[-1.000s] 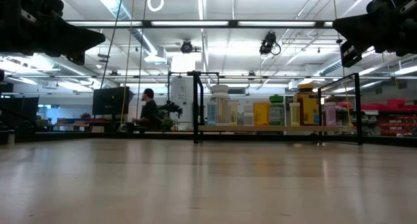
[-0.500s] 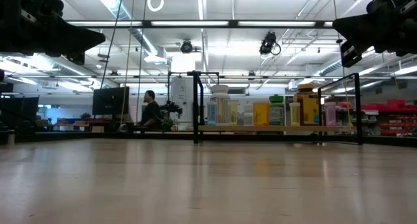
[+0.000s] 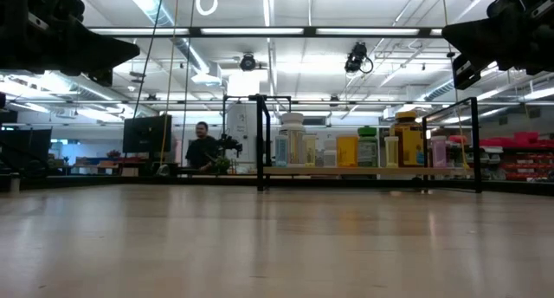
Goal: Pick and place medicine bottles onto shelf by color
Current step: Return to Home Position
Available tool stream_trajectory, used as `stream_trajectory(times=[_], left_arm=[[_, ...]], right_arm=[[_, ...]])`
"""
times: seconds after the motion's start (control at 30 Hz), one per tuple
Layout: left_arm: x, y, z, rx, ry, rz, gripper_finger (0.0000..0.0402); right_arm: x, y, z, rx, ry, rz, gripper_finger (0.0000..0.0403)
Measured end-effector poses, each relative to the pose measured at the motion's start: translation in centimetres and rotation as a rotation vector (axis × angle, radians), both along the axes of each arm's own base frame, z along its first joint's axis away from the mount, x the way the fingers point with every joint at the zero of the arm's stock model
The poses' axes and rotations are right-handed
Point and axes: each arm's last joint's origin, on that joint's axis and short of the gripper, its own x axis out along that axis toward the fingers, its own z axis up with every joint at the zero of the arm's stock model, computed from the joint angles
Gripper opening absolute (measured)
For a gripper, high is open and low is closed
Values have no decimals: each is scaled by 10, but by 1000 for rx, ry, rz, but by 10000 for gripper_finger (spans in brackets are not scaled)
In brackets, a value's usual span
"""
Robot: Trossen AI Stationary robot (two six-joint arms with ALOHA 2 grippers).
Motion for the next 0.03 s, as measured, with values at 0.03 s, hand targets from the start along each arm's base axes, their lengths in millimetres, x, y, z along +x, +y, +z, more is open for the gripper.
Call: stream_trajectory(times=[0.03], left_arm=[[0,0,0,0,0,0,31]], right_arm=[[0,0,0,0,0,0,23]])
